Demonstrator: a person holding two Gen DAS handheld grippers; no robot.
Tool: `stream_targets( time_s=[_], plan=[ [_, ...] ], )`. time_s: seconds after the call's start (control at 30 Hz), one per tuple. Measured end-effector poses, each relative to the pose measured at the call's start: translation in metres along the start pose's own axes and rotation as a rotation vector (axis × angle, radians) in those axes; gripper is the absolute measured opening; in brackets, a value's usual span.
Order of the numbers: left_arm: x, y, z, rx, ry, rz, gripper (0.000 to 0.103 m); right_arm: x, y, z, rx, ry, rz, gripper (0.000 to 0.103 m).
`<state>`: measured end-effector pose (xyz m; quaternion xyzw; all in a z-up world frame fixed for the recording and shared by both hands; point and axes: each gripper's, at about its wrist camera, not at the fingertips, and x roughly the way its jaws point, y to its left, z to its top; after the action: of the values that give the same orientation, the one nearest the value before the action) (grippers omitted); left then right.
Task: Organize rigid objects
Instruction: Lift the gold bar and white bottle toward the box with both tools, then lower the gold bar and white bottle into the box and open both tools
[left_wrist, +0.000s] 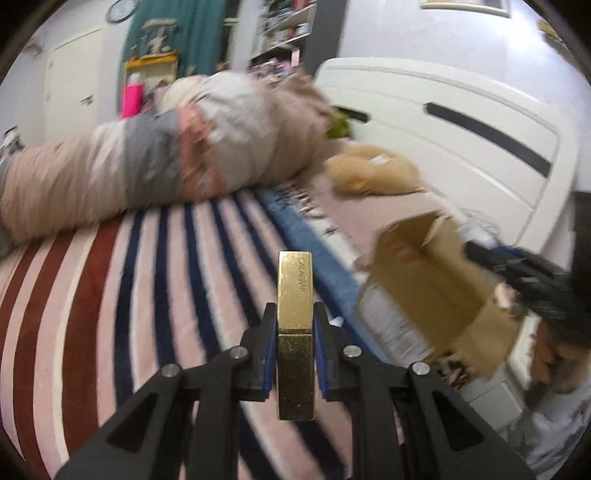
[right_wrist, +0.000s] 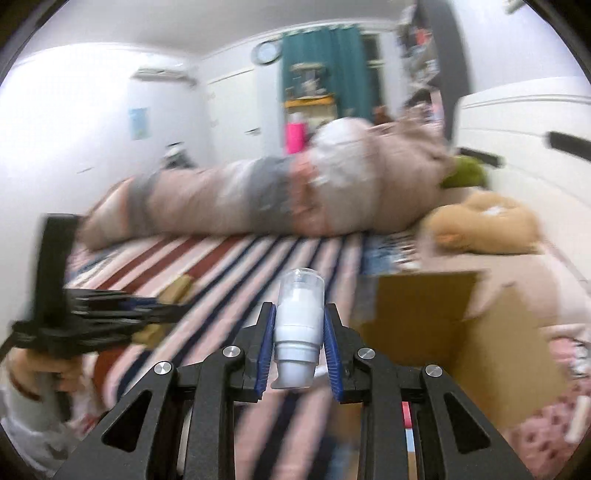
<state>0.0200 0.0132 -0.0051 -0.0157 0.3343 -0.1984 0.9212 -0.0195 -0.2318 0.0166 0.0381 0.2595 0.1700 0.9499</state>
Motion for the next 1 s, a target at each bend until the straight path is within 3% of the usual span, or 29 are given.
stream_targets(
  time_s=[0.13, 0.33, 0.47, 0.63, 0.8, 1.0],
  plan=[
    [0.007, -0.044, 0.031, 0.075, -0.009, -0.077, 0.015, 0.018, -0.055, -0.01, 0.034, 0.136, -0.098, 0.021],
    [0.033, -0.112, 0.062, 0.182, 0.022, -0.163, 0.015, 0.039, -0.088, -0.029, 0.029, 0.22, -0.155, 0.022],
    [0.061, -0.144, 0.075, 0.233, 0.085, -0.19, 0.015, 0.035, -0.098, -0.039, 0.045, 0.201, -0.15, 0.036],
    [0.106, -0.167, 0.077, 0.286, 0.227, -0.19, 0.015, 0.026, -0.096, -0.045, 0.047, 0.171, -0.106, 0.036],
    [0.141, -0.183, 0.064, 0.362, 0.351, -0.136, 0.015, 0.028, -0.098, -0.047, 0.057, 0.174, -0.088, 0.036],
    [0.155, -0.18, 0.062, 0.349, 0.371, -0.119, 0.015, 0.028, -0.101, -0.047, 0.067, 0.164, -0.069, 0.036]
  ],
)
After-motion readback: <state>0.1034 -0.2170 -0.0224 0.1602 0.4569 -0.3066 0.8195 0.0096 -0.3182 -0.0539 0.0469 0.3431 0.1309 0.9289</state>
